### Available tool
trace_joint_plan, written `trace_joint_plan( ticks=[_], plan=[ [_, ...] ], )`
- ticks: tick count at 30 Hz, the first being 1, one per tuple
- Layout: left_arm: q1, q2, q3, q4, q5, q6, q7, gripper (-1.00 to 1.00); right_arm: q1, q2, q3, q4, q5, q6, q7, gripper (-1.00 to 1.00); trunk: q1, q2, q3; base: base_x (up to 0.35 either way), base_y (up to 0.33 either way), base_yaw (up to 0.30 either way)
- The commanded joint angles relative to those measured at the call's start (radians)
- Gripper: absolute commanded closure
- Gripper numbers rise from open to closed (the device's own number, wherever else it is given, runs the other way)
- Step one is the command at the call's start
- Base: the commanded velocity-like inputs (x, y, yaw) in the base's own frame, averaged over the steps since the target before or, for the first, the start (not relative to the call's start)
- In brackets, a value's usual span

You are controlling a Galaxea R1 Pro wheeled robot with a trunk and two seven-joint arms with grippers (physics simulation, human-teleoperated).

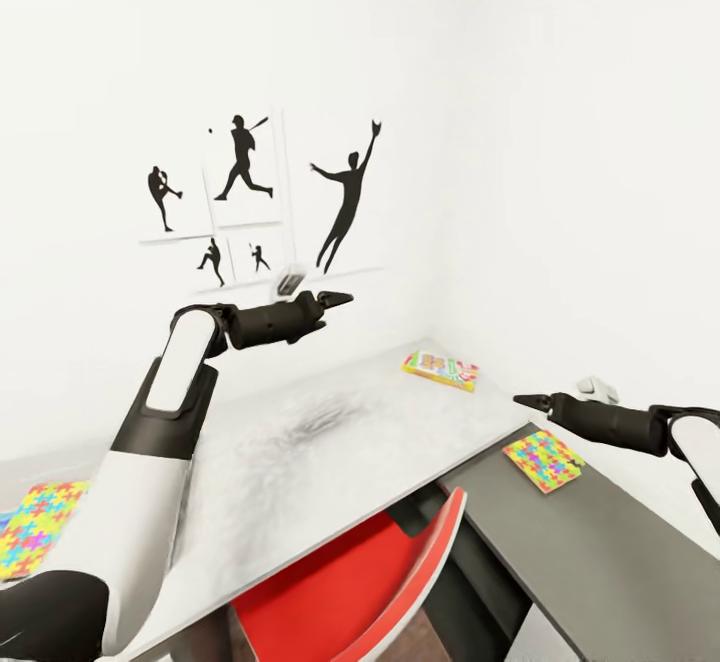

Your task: Put all the toys in the child's room - the three board games (two on the bed and one on the table), the two jigsaw puzzles on the table, and the tennis ball on the table - inside the toy box on the table in the child's room.

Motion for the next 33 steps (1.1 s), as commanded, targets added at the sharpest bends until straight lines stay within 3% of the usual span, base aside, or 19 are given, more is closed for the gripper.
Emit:
trace_joint_plan(
  ticks=[1,6,8,9,16,20,27,29,30,33],
  plan=[
    [-0.01,-0.007,-0.001,0.024,0.009,0.002,0.01,-1.0,-0.004,0.0,0.0,0.016,-0.006,0.004,-0.005,-1.0,0.001,-0.002,-0.002,0.0,0.0,-0.218],
    [-0.043,-0.038,-0.004,0.133,-0.017,0.001,0.01,-1.0,-0.016,0.001,-0.001,0.065,-0.004,0.004,-0.006,-1.0,0.001,-0.002,0.0,0.0,0.0,-0.147],
    [-0.052,-0.052,-0.004,0.179,-0.047,0.0,0.01,-1.0,-0.02,0.001,-0.002,0.087,-0.004,0.004,-0.01,-1.0,0.001,-0.002,0.001,0.0,0.0,-0.072],
    [-0.06,-0.063,-0.005,0.221,-0.083,-0.006,0.01,-1.0,-0.028,0.002,-0.002,0.12,-0.003,0.004,-0.012,-1.0,0.001,-0.002,0.001,0.0,0.0,-0.041],
    [-0.084,-0.079,-0.005,0.351,-0.155,-0.08,0.006,-1.0,-0.081,0.002,0.0,0.241,0.001,0.004,-0.014,-1.0,0.001,-0.002,0.001,0.0,0.0,-0.024],
    [-0.151,-0.085,-0.006,0.508,-0.203,-0.153,0.002,-1.0,-0.131,0.01,0.039,0.368,0.02,0.004,-0.011,-1.0,0.001,-0.002,0.001,0.0,0.0,-0.006],
    [-0.21,-0.092,-0.007,0.647,-0.273,-0.181,-0.007,-1.0,-0.149,0.021,0.097,0.426,0.051,0.004,-0.005,-1.0,0.001,-0.002,0.001,0.0,0.0,-0.003],
    [-0.223,-0.094,-0.006,0.678,-0.309,-0.186,-0.017,-1.0,-0.15,0.024,0.113,0.439,0.059,-0.026,-0.002,-1.0,0.001,-0.002,0.001,0.0,0.0,-0.001],
    [-0.232,-0.097,-0.006,0.705,-0.352,-0.188,-0.03,-1.0,-0.149,0.026,0.143,0.451,0.067,-0.085,0.018,-1.0,0.001,-0.002,0.001,0.0,0.0,0.0],
    [-0.231,-0.098,-0.006,0.715,-0.369,-0.188,-0.036,-1.0,-0.148,0.027,0.178,0.456,0.077,-0.117,0.044,-1.0,0.001,-0.002,0.001,0.0,0.0,0.0]
  ],
)
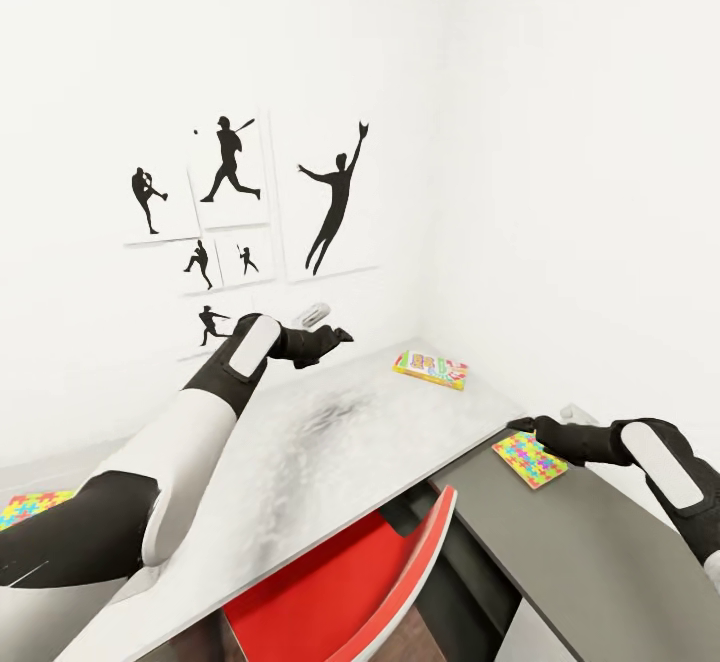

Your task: Put all the toys in the child's room - the three board games (two on the bed and one on the table), the two jigsaw puzzles on the table, and the tennis ball on the table - inside the toy box on the table in the child's room.

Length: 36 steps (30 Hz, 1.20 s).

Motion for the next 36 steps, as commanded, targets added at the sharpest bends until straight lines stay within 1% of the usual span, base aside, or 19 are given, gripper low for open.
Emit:
trace_joint_plan(
  ticks=[1,3,4,7,8,11,18,22,25,26,28,29,30,31,32,33,34,36],
  plan=[
    [0.002,0.0,-0.002,0.003,0.004,0.001,0.008,-1.0,-0.001,-0.001,0.021,-0.001,0.005,-0.01,0.015,-1.0,0.001,-0.002,-0.002,0.0,0.0,0.0],
    [0.01,0.0,-0.002,0.008,-0.005,0.001,0.007,-1.0,-0.002,0.0,0.056,-0.003,0.015,-0.026,0.041,-1.0,0.001,-0.002,-0.002,0.0,0.0,0.0],
    [0.01,0.0,-0.002,0.008,-0.005,0.001,0.007,-1.0,-0.002,0.0,0.056,-0.003,0.015,-0.026,0.041,-1.0,0.001,-0.002,-0.002,0.0,0.0,0.0],
    [0.019,0.0,-0.002,0.012,-0.012,0.003,0.005,-1.0,-0.006,0.001,0.091,-0.008,0.025,-0.036,0.065,-1.0,0.001,-0.002,-0.002,0.0,0.0,-0.03],
    [0.019,0.0,-0.002,0.012,-0.012,0.003,0.005,-1.0,-0.006,0.001,0.091,-0.008,0.025,-0.036,0.065,-1.0,0.001,-0.002,-0.002,0.0,0.0,-0.061],
    [0.026,0.001,-0.001,0.015,-0.017,0.003,0.006,-1.0,-0.009,0.001,0.108,-0.01,0.029,-0.039,0.079,-1.0,0.001,-0.002,-0.002,0.0,0.0,-0.138],
    [0.041,0.004,-0.001,0.015,-0.021,0.003,0.002,-1.0,-0.013,0.001,0.118,-0.009,0.031,-0.04,0.093,-1.0,0.001,-0.002,-0.002,0.0,0.0,-0.222],
    [0.046,0.008,0.0,0.015,-0.021,0.004,0.0,-1.0,-0.016,0.007,0.121,0.006,0.031,-0.042,0.094,-1.0,0.001,-0.002,-0.002,0.0,0.0,-0.273],
    [0.051,0.017,0.002,0.015,-0.021,0.005,-0.003,-1.0,-0.026,0.025,0.124,0.032,0.032,-0.041,0.095,-1.0,0.001,-0.002,-0.002,0.0,0.0,-0.282],
    [0.051,0.017,0.002,0.015,-0.021,0.005,-0.003,-1.0,-0.026,0.025,0.124,0.032,0.032,-0.041,0.095,-1.0,0.001,-0.002,-0.002,0.0,0.0,-0.285],
    [0.056,0.026,0.002,0.011,-0.021,0.007,-0.006,-1.0,-0.034,0.039,0.125,0.055,0.033,-0.041,0.095,-1.0,0.001,-0.002,-0.002,0.0,0.0,-0.287],
    [0.056,0.026,0.002,0.011,-0.021,0.007,-0.006,-1.0,-0.034,0.039,0.125,0.055,0.033,-0.041,0.095,-1.0,0.001,-0.002,-0.002,0.0,0.0,-0.288],
    [0.059,0.03,0.001,0.003,-0.021,0.009,-0.01,-1.0,-0.039,0.045,0.126,0.068,0.033,-0.041,0.095,-1.0,0.001,-0.002,-0.002,0.0,0.0,-0.289],
    [0.074,0.045,0.001,-0.033,-0.02,0.014,-0.025,-1.0,-0.049,0.055,0.128,0.095,0.036,-0.042,0.095,-1.0,0.001,-0.002,-0.002,0.0,0.0,-0.29],
    [0.087,0.055,0.001,-0.059,-0.019,0.019,-0.037,-1.0,-0.054,0.06,0.128,0.107,0.036,-0.042,0.096,-1.0,0.001,-0.002,-0.002,0.0,0.0,-0.291],
    [0.087,0.055,0.001,-0.059,-0.019,0.019,-0.037,-1.0,-0.054,0.06,0.128,0.107,0.036,-0.042,0.096,-1.0,0.001,-0.002,-0.002,0.0,0.0,-0.291],
    [0.121,0.077,0.002,-0.132,-0.017,0.032,-0.073,-1.0,-0.061,0.067,0.129,0.127,0.039,-0.043,0.097,-1.0,0.001,-0.002,-0.002,0.0,0.0,-0.292],
    [0.16,0.103,0.005,-0.219,-0.016,0.053,-0.113,-1.0,-0.065,0.072,0.13,0.14,0.044,-0.043,0.099,-1.0,0.001,-0.002,-0.002,0.0,0.0,-0.292]
  ],
)
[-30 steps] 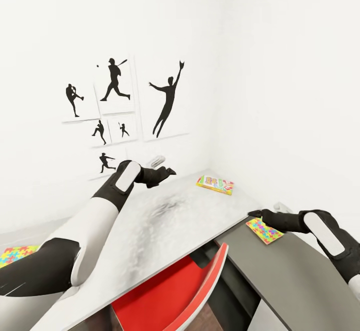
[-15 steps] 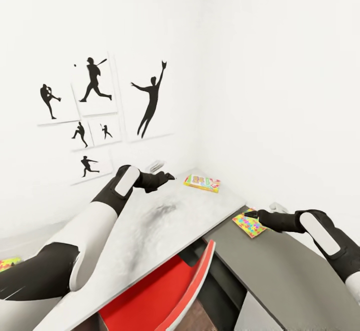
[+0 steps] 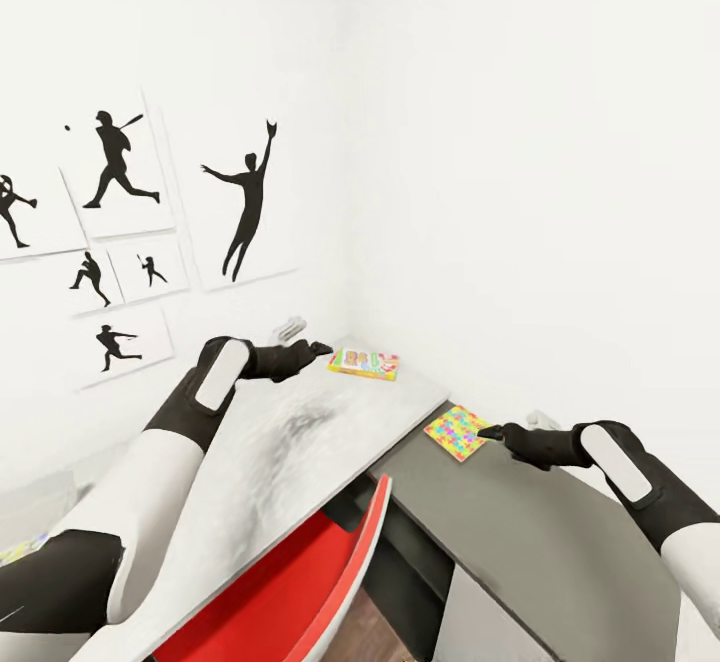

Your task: Put all the toys in the child's room - the three board games (two on the bed and one on the table), the two jigsaw puzzles on the table, and the tennis ball on the table - inside the toy box on the table in the child's room.

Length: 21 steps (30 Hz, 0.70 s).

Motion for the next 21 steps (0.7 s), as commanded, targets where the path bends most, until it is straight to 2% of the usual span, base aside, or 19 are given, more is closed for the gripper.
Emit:
trace_joint_plan(
  ticks=[1,6,7,15,21],
  plan=[
    [0.019,0.012,0.0,-0.045,0.011,0.014,-0.008,-1.0,-0.003,0.001,0.003,0.005,0.012,0.002,0.009,-1.0,0.001,-0.002,-0.002,0.0,0.0,-0.293],
    [0.089,0.048,0.007,-0.187,0.009,0.051,-0.057,-1.0,-0.007,0.006,0.003,0.019,0.021,0.0,0.011,-1.0,0.001,-0.002,-0.002,0.0,0.0,-0.293],
    [0.109,0.058,0.01,-0.236,0.011,0.063,-0.07,-1.0,-0.008,0.007,0.004,0.021,0.023,-0.001,0.012,-1.0,0.001,-0.002,-0.002,0.0,0.0,-0.293],
    [0.15,0.069,0.015,-0.343,0.008,0.104,-0.08,-1.0,-0.009,0.013,0.005,0.021,0.026,0.0,0.012,-1.0,0.001,-0.002,-0.002,0.0,0.0,-0.293],
    [0.168,0.091,0.041,-0.364,0.01,0.114,-0.082,-1.0,-0.009,0.014,0.005,0.019,0.027,0.002,0.013,-1.0,0.001,-0.002,-0.002,0.0,0.0,-0.293]
  ],
)
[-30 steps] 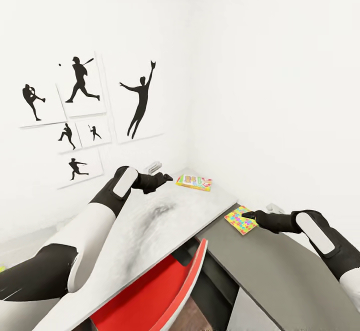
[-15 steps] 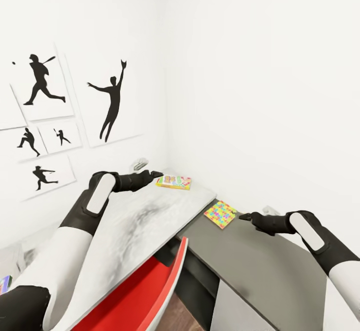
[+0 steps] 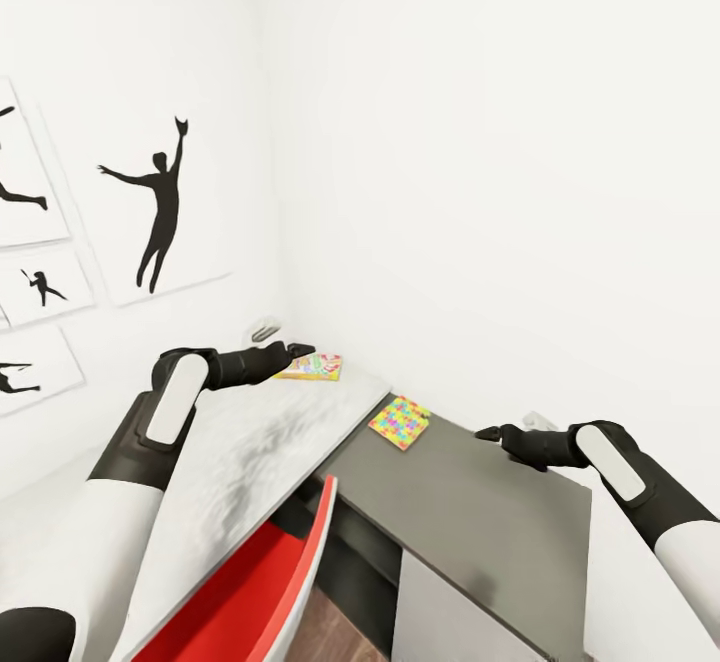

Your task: Put all the toys in the child's room - the three board games (two on the bed and one on the table), the two jigsaw puzzles on the table, and the tennis ball on the table - inside the toy box on the table in the child's room.

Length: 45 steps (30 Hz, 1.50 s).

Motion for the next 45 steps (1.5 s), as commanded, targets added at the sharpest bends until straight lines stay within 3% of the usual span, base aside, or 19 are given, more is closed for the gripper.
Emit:
trace_joint_plan(
  ticks=[1,8,17,38,45],
  plan=[
    [-0.001,0.001,-0.001,-0.001,0.003,0.003,0.002,-1.0,-0.002,-0.001,0.003,0.0,0.01,0.001,0.009,-1.0,0.001,-0.002,-0.002,0.0,0.0,-0.293],
    [0.031,0.032,0.042,-0.012,0.006,-0.001,-0.005,-1.0,-0.002,0.0,0.004,-0.001,0.009,0.004,0.008,-1.0,0.001,-0.002,-0.002,0.0,0.0,-0.293],
    [0.045,0.042,0.076,-0.016,0.007,0.001,-0.01,-1.0,-0.002,0.001,0.004,-0.002,0.009,0.008,0.008,-1.0,0.001,-0.002,-0.002,0.0,0.0,-0.293],
    [0.059,0.045,0.085,-0.016,0.005,0.0,-0.012,-1.0,0.0,0.006,0.006,-0.008,0.01,0.011,0.008,-1.0,0.001,-0.002,-0.002,0.0,0.0,-0.293],
    [0.062,0.045,0.085,-0.016,0.005,0.0,-0.011,-1.0,0.0,0.006,0.025,-0.01,0.01,0.012,0.008,-1.0,0.001,-0.002,-0.002,0.0,0.0,-0.293]
  ],
)
